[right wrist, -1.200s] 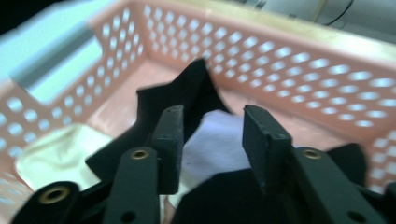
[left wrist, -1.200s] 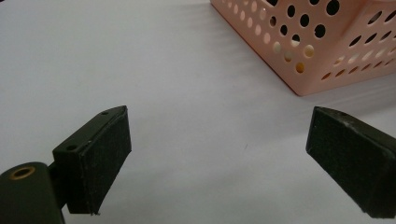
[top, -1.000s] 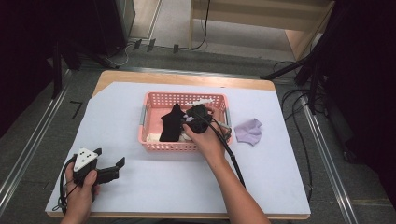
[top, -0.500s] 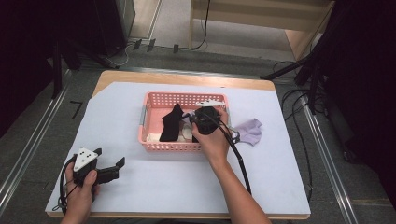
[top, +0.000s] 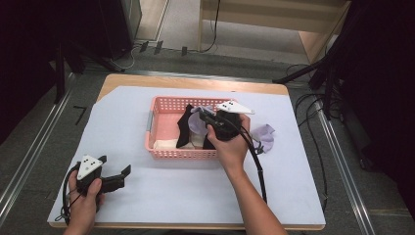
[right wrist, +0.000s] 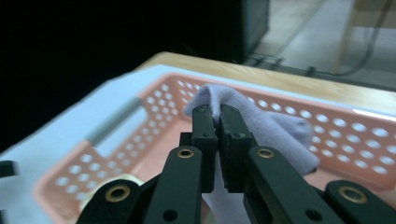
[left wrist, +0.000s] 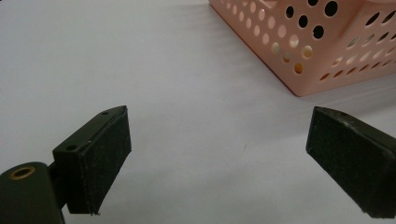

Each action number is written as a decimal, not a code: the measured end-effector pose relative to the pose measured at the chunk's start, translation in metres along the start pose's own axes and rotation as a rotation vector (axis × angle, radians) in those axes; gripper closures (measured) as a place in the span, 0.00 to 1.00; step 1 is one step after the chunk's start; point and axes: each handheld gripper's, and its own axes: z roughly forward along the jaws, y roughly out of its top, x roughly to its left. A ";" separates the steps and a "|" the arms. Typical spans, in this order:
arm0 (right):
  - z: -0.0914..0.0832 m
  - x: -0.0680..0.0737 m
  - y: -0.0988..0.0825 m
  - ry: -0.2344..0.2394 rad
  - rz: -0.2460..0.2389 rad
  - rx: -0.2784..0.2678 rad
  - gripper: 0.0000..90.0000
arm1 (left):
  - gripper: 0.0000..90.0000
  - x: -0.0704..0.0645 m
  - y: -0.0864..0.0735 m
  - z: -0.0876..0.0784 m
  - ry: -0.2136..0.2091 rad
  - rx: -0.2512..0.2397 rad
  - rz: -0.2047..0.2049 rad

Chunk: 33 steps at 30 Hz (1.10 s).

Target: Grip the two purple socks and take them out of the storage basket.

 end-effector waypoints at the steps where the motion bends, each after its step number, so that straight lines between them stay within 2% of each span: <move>1: -0.001 0.001 0.000 0.018 0.002 -0.002 0.94 | 0.08 0.000 0.000 0.000 -0.002 0.000 -0.001; 2: -0.002 0.001 0.000 0.007 -0.008 0.004 0.94 | 0.08 0.000 0.000 0.000 -0.002 -0.001 -0.002; 4: -0.001 0.000 -0.004 -0.098 -0.029 0.029 0.95 | 0.08 0.000 0.000 0.000 -0.002 0.000 0.001; 7: -0.002 -0.014 -0.009 -0.103 0.017 0.030 0.97 | 0.08 0.000 0.000 0.000 -0.002 0.000 0.000; 9: -0.006 -0.020 -0.011 -0.098 0.031 0.009 0.97 | 0.08 0.000 0.000 0.000 0.002 0.002 -0.001; 13: -0.015 -0.024 -0.007 -0.101 -0.009 -0.053 0.97 | 0.08 0.000 0.000 0.000 0.003 -0.001 0.001; 16: -0.025 -0.026 -0.002 -0.109 -0.037 -0.122 0.97 | 0.08 0.000 0.000 0.000 0.002 0.000 0.000; 21: -0.044 -0.037 0.006 -0.160 -0.046 -0.221 0.97 | 0.08 0.000 0.000 0.000 0.005 0.001 0.004; 24: -0.056 -0.045 0.009 -0.184 -0.029 -0.265 0.97 | 0.08 0.000 0.000 0.000 0.004 0.000 0.005; 28: -0.070 -0.057 0.008 -0.243 -0.034 -0.294 0.97 | 0.08 0.000 0.000 0.000 0.005 0.000 0.005; 33: -0.085 -0.074 0.000 -0.303 -0.020 -0.305 0.97 | 0.08 0.000 0.000 0.001 0.005 -0.001 0.002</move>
